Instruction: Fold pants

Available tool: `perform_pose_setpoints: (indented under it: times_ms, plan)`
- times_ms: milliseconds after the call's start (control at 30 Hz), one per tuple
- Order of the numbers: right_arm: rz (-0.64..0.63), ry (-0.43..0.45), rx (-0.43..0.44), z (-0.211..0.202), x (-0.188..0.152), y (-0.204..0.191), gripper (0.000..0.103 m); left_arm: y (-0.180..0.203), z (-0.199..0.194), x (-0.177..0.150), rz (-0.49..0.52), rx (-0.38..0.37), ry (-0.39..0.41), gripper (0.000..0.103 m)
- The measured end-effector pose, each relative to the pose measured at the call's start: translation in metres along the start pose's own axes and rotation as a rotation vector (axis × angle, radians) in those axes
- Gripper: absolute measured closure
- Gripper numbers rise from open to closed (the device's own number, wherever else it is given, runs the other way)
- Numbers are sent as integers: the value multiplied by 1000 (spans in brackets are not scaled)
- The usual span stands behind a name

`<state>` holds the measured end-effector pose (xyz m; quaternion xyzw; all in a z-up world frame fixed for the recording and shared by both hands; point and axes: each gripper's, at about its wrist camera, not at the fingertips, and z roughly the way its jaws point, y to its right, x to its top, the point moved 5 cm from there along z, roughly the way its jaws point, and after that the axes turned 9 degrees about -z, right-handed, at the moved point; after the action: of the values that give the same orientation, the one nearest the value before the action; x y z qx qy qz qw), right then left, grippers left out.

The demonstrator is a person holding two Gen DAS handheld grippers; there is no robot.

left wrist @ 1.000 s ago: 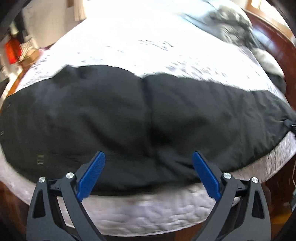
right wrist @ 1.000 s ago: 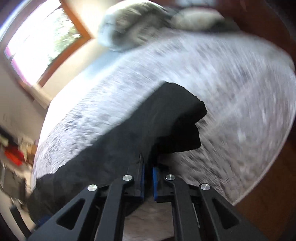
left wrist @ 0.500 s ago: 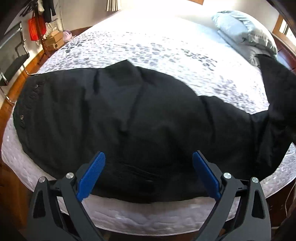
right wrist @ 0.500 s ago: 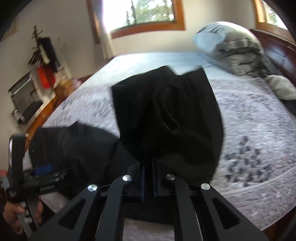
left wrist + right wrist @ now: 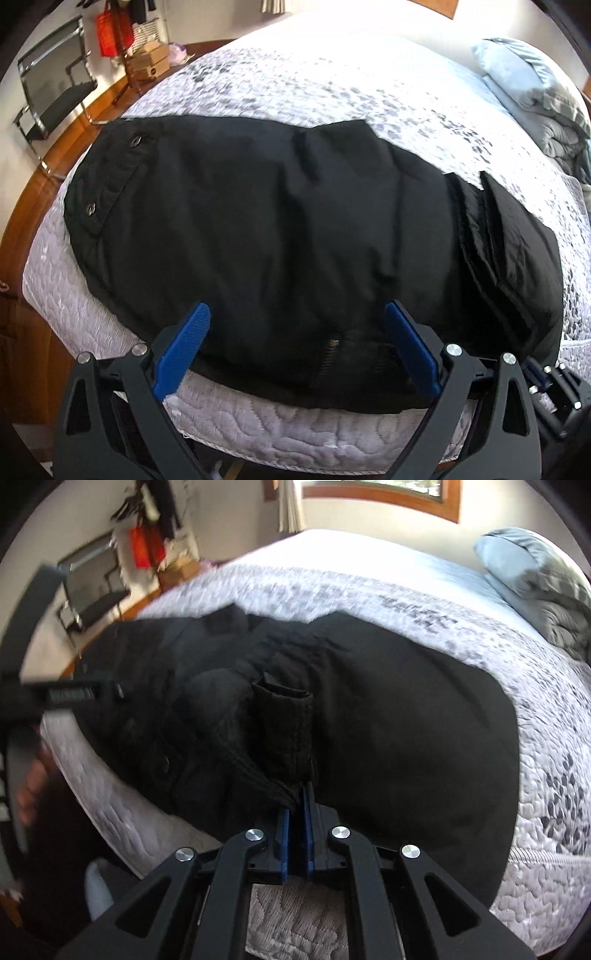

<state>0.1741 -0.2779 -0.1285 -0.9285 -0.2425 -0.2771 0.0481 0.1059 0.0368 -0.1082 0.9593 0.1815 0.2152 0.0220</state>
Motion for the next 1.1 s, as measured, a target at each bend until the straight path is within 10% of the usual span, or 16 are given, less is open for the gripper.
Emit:
perform_pose_setpoints:
  times_ms: [167, 267, 533, 767, 1100]
  plan:
    - [-42, -43, 83, 7, -12, -12, 54, -8, 8, -2, -19, 0, -21, 8]
    - [26, -10, 206, -6, -13, -16, 47, -10, 11, -2, -15, -6, -29, 8]
    - [-3, -4, 113, -7, 7, -25, 47, -14, 18, -4, -39, -28, -49, 8]
    - [1, -30, 55, 4, 12, -22, 93, -20, 19, -4, -17, -20, -35, 8]
    - [-25, -53, 169, 0, 14, -44, 94, -24, 18, -6, -15, -32, -35, 7]
